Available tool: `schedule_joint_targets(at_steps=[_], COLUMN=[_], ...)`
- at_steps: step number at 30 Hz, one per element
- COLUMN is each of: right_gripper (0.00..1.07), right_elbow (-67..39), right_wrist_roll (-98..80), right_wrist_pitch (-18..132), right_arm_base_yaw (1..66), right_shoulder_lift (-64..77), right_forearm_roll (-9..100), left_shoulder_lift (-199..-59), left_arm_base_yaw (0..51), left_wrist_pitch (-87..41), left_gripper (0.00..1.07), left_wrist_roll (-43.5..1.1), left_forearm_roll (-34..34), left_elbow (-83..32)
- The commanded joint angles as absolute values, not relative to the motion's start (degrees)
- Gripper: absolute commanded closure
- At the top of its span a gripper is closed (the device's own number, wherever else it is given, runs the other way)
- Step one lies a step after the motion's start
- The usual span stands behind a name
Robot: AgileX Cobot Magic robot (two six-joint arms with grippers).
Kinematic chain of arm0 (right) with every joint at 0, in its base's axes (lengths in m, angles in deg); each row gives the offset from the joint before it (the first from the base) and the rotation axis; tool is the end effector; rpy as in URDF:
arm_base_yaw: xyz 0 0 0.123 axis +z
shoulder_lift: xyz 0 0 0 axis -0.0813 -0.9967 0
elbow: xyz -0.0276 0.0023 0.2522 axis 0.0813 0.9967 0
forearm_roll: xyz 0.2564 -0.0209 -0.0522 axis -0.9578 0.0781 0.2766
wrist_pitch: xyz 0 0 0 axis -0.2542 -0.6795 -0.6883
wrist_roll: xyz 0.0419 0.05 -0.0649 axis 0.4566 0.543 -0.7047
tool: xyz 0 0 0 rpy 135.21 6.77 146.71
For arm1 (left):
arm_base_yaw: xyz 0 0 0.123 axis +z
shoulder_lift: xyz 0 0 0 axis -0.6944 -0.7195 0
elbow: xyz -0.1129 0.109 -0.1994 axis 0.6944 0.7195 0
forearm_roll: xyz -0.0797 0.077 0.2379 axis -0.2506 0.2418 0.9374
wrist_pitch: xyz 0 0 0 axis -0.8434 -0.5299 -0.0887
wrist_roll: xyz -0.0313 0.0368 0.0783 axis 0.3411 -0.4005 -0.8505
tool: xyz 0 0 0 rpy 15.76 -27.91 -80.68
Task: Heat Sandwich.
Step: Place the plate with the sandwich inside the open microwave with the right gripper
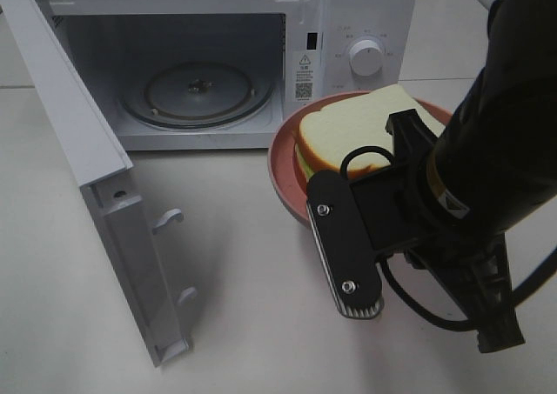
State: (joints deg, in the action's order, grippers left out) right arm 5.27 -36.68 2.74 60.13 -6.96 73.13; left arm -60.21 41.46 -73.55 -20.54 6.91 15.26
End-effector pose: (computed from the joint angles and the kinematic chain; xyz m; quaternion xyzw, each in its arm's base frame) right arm 0.1768 0.1988 0.1878 -0.7644 0.6072 -0.1751 0.1277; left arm 0.0324 -0.0124 0.2858 0.0457 0.8495 -0.0657 0.5214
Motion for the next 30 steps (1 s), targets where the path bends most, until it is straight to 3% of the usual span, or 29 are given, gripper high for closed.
schedule_joint_targets(at_steps=[1, 13, 30], right_gripper=[1.07, 1.07, 1.07], right_elbow=[5.2, 5.2, 5.1], right_wrist_roll=[-40.8, -62.8, -79.0], right_wrist_pitch=[4.9, 13.5, 19.9], right_arm_base_yaw=[59.6, 53.1, 49.8], right_shoulder_lift=[-6.5, -6.5, -9.3], right_forearm_roll=[74.8, 69.1, 62.2], left_shoulder_lift=[-59.2, -59.2, -59.2], left_arm_base_yaw=[41.3, 41.3, 41.3], left_wrist_pitch=[-72.8, -72.8, -72.8], left_gripper=[0.08, 0.08, 0.08], left_wrist_roll=[-20.1, -20.1, -20.1], left_forearm_roll=[6.9, 6.9, 6.9], left_elbow=[15.4, 15.4, 15.4])
